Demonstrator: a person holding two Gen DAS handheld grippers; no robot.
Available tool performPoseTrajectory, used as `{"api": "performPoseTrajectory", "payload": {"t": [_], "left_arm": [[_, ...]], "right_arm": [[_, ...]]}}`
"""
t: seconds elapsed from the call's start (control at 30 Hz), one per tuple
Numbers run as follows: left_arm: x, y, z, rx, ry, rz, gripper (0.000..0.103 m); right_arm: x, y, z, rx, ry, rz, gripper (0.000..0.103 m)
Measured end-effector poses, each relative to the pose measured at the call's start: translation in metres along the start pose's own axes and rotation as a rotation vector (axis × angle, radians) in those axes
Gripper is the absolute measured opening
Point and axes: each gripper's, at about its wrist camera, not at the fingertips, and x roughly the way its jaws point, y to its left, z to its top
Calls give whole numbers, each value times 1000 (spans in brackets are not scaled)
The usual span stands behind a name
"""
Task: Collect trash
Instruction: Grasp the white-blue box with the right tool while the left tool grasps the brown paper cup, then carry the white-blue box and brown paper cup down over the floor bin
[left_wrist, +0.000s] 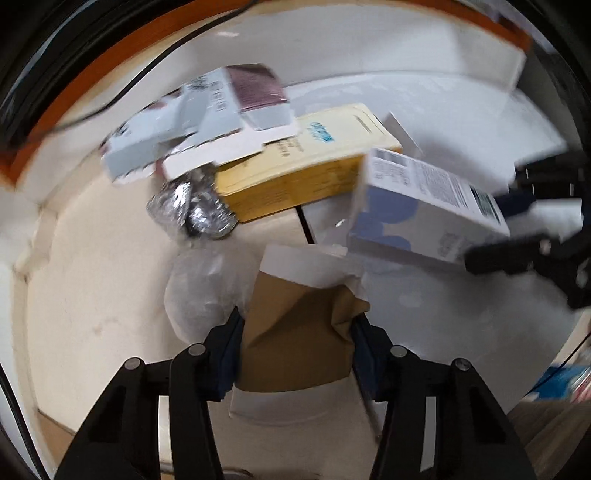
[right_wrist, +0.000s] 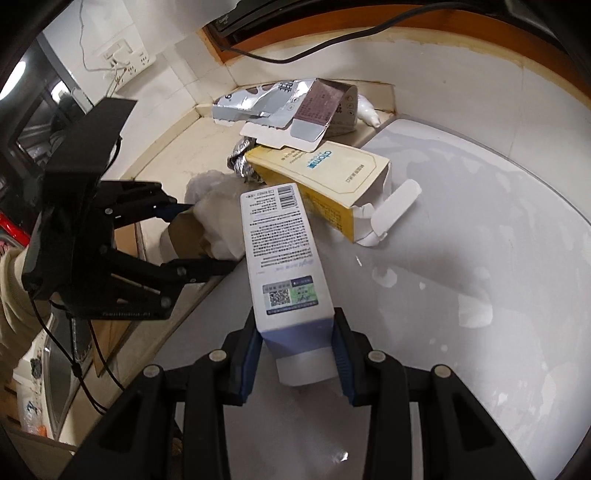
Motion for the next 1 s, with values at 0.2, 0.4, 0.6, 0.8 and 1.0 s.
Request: {"api": "performPoseTrajectory", "payload": {"t": [0.2, 0.4, 0.6, 0.8, 1.0], "left_arm": [[-30, 12, -11, -165, -46, -69, 51], [-73, 6, -32, -271, -129, -110, 51], [-117, -26, -56, -338, -222, -127, 51], [-145, -63, -78, -409, -287, -157, 51], [-155, -102, -108, -478, -295, -150, 51]], "right_arm": [[-18, 2, -6, 28, -47, 27, 36], [-42, 6, -19, 33, -87, 39, 36], [-66, 9, -43, 32, -114, 66, 36], [-81, 12, -76, 35, -101, 92, 36], [-96, 19, -109, -2, -71, 110, 36]]}}
